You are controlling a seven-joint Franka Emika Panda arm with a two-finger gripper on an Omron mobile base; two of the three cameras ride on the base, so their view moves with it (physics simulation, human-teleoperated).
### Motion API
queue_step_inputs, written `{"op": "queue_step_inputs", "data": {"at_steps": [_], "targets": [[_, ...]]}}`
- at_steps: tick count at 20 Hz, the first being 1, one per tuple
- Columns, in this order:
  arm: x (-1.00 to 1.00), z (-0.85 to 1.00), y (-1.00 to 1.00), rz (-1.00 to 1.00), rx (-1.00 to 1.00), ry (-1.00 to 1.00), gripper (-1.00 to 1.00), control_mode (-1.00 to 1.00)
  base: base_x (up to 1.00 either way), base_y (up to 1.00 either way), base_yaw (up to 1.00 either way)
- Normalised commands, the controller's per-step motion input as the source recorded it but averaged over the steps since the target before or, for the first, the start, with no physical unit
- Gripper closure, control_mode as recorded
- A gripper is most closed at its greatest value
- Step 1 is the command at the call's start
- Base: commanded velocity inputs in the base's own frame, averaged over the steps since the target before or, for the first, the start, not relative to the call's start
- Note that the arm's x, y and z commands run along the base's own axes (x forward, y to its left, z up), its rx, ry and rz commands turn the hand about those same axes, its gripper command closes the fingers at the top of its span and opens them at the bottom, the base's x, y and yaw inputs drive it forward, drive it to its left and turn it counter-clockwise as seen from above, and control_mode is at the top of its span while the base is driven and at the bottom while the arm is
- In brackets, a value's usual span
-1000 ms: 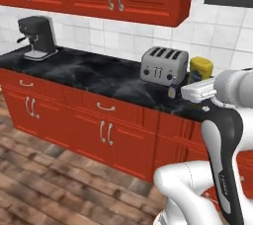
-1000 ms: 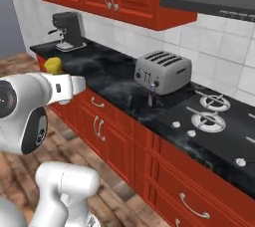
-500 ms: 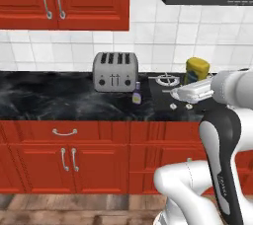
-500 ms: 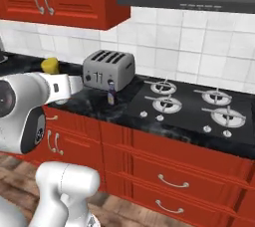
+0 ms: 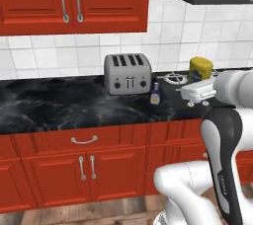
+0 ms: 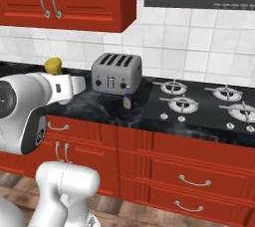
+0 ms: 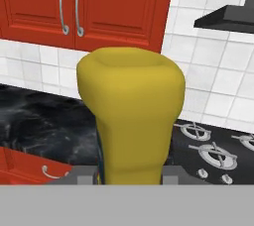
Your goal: Take 2 condiments from the cabinet and move them on the counter near the stove.Make sure the condiments are lined up with each other, next to each other.
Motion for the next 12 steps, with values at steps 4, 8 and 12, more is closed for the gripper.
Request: {"op": "queue_step_inputs", "data": {"at_steps": [4,8,12], "targets": [[0.00,0.00,0.00,0.00,0.00,0.00,1.00,1.00,0.29,0.23,0.00],[0.00,0.00,0.00,0.00,0.00,0.00,1.00,1.00,0.45,0.19,0.00],[0.00,0.00,0.00,0.00,0.00,0.00,1.00,1.00,0.70,0.25,0.00]]}}
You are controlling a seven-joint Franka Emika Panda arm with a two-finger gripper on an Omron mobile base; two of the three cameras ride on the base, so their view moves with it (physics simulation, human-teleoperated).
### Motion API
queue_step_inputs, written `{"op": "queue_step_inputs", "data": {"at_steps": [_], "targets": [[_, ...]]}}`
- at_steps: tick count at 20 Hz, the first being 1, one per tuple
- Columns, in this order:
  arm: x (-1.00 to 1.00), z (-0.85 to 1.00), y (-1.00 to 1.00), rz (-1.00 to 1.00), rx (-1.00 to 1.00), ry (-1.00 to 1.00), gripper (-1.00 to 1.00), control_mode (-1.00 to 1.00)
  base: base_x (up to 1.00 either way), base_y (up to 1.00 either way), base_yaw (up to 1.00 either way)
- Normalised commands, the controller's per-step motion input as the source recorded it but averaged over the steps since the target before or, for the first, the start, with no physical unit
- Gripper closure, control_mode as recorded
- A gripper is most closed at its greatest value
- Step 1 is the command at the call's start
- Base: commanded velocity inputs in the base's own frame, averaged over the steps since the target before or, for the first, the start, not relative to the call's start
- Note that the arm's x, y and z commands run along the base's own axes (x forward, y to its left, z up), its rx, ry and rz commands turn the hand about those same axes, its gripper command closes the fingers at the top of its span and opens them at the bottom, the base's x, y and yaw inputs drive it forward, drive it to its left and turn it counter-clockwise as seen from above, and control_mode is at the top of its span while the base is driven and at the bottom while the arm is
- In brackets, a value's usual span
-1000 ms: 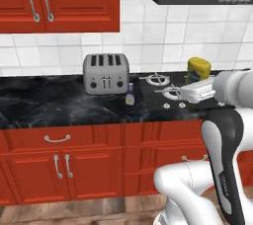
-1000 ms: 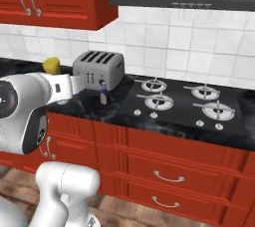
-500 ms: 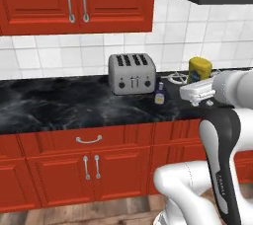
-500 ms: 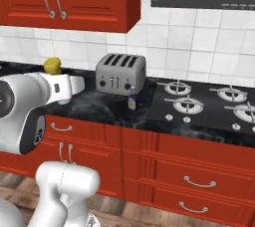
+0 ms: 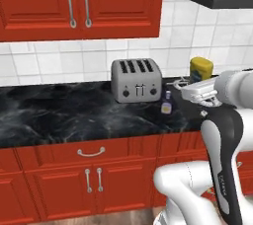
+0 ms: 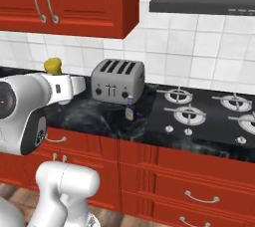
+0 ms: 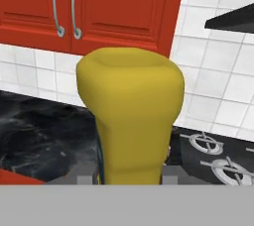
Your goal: Take 2 condiments from the cabinet and move them on the counter near the stove.Make sure the condiments are lined up with each other, next to each other.
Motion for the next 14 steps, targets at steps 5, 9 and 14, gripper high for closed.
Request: {"op": "queue_step_inputs", "data": {"at_steps": [5,9,14], "targets": [[0.00,0.00,0.00,0.00,0.00,0.00,1.00,1.00,0.50,0.63,0.00],[0.00,0.00,0.00,0.00,0.00,0.00,1.00,1.00,0.50,0.54,0.00],[0.00,0.00,0.00,0.00,0.00,0.00,1.00,1.00,0.69,0.14,0.00]]}}
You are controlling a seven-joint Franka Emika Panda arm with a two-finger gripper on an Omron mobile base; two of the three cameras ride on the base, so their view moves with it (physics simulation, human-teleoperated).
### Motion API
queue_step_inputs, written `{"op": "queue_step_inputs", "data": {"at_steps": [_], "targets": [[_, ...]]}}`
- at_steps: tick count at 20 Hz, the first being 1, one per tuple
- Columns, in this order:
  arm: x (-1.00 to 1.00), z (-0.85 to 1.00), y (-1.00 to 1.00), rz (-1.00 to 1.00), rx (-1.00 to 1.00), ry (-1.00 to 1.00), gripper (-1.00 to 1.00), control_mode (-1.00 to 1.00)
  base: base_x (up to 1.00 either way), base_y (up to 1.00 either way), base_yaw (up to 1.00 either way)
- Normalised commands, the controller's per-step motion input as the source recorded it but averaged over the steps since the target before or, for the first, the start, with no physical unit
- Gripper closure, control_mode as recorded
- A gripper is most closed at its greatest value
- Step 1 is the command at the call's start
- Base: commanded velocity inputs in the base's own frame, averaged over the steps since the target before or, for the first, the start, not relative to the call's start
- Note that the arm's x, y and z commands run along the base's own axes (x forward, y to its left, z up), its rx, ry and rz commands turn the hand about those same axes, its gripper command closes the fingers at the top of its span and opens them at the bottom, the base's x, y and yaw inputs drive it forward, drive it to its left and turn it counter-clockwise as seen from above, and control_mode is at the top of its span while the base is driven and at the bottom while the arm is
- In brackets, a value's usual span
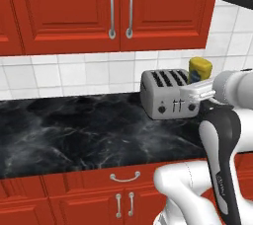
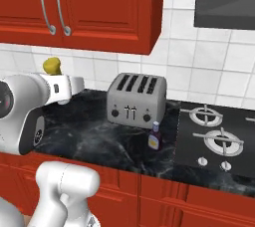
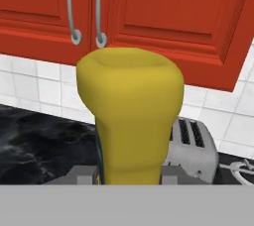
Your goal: Take 2 condiments from the cabinet and move them on the counter near the stove.Make sure the condiments are lined up with each other, next to each other.
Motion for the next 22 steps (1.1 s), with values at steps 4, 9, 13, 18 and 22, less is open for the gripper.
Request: {"op": "queue_step_inputs", "data": {"at_steps": [4,9,13,18,22], "targets": [[0.00,0.00,0.00,0.00,0.00,0.00,1.00,1.00,0.69,0.00,0.00],[0.00,0.00,0.00,0.00,0.00,0.00,1.00,1.00,0.53,0.00,0.00],[0.00,0.00,0.00,0.00,0.00,0.00,1.00,1.00,0.21,0.00,0.00],[0.00,0.00,0.00,0.00,0.00,0.00,1.00,1.00,0.03,0.00,0.00],[0.00,0.00,0.00,0.00,0.00,0.00,1.00,1.00,0.00,0.00,0.00]]}}
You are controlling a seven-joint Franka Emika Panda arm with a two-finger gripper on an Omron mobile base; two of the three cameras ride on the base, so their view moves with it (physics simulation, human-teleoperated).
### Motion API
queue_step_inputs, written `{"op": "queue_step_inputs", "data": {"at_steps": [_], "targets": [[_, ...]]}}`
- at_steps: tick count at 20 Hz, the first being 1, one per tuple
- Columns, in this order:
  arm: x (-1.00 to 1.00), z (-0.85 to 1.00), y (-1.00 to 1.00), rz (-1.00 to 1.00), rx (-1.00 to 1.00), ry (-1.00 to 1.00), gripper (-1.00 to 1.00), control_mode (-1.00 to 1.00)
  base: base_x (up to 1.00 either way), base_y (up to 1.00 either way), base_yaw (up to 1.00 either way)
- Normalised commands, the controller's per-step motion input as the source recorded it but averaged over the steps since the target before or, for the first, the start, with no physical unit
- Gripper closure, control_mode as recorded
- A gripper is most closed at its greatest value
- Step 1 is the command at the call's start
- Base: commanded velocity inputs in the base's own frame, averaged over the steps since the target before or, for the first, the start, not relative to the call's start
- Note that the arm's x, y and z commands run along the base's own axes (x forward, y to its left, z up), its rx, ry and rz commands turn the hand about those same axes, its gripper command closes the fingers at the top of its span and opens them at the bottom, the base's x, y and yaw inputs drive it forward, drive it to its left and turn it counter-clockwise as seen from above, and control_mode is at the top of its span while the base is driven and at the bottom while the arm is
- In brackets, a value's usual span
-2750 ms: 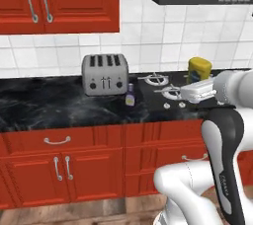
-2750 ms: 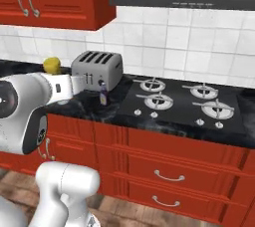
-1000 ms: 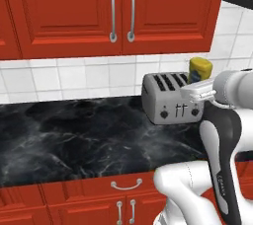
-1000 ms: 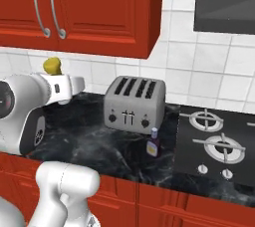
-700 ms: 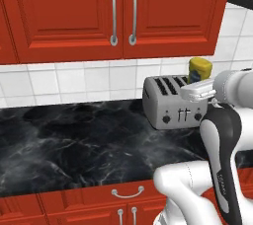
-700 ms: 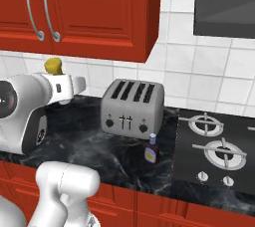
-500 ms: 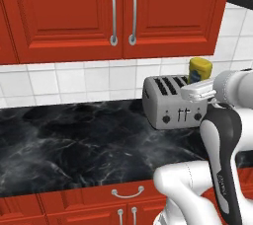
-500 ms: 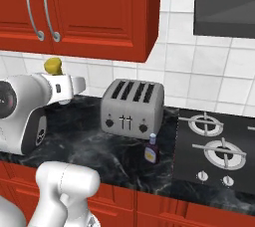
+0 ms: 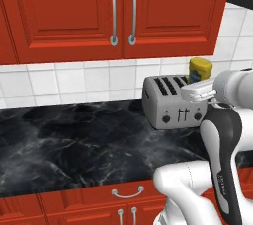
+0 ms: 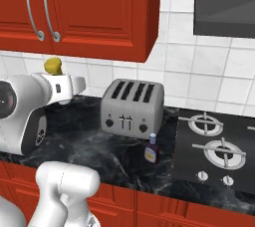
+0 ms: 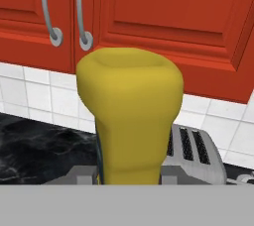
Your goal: Take 2 condiments from the cabinet and move them on the counter near the stove.Make sure the condiments are lined up with each other, next to each other.
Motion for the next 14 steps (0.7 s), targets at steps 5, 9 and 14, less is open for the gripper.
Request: {"op": "queue_step_inputs", "data": {"at_steps": [5,9,14], "targets": [[0.00,-0.16,-0.17,0.00,0.00,0.06,1.00,-1.00,0.07,-0.03,0.00],[0.00,-0.48,-0.63,0.07,-0.03,0.21,1.00,-1.00,0.00,0.00,0.00],[0.06,-0.47,-0.78,0.23,0.00,0.17,1.00,-1.00,0.00,0.00,0.00]]}}
